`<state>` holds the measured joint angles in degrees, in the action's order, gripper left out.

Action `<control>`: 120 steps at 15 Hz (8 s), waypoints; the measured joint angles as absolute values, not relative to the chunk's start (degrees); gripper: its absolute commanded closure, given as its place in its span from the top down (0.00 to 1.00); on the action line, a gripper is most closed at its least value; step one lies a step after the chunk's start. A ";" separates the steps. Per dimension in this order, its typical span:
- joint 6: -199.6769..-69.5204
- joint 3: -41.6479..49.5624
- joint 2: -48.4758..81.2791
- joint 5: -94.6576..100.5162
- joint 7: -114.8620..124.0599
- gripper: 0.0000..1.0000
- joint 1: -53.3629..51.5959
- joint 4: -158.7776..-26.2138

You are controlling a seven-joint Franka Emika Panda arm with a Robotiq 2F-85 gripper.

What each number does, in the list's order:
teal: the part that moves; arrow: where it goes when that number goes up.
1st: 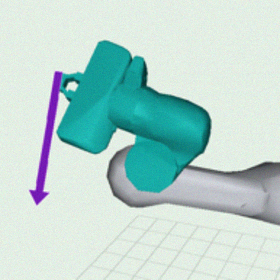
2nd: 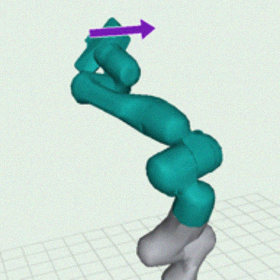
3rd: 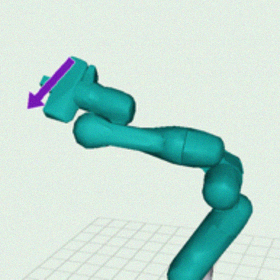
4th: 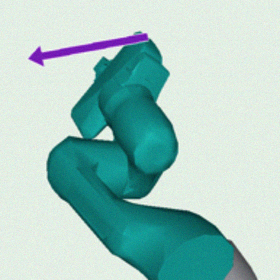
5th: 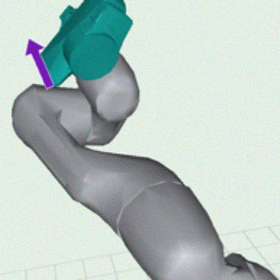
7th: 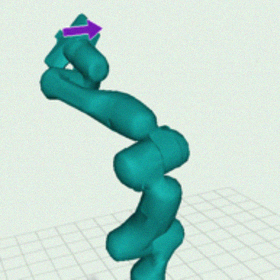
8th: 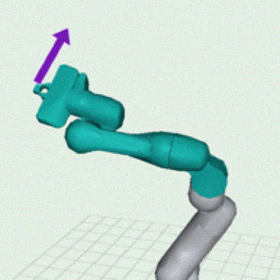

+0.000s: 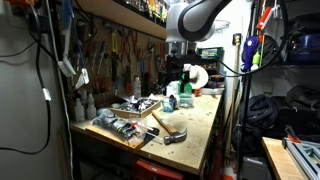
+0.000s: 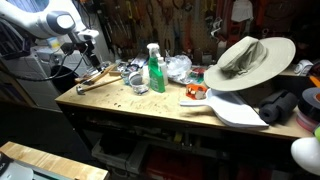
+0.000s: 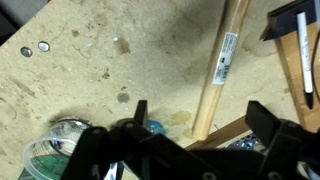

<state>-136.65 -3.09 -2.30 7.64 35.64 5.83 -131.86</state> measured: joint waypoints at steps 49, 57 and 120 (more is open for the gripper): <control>-145.57 8.14 25.85 2.00 30.58 0.38 -2.62 -111.14; -146.12 9.34 26.62 2.81 30.75 0.44 -3.33 -110.93; -126.68 -4.17 -2.84 25.71 84.37 0.33 -1.30 -115.03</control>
<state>-126.68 -4.17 -2.84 25.71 84.37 -1.30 -115.03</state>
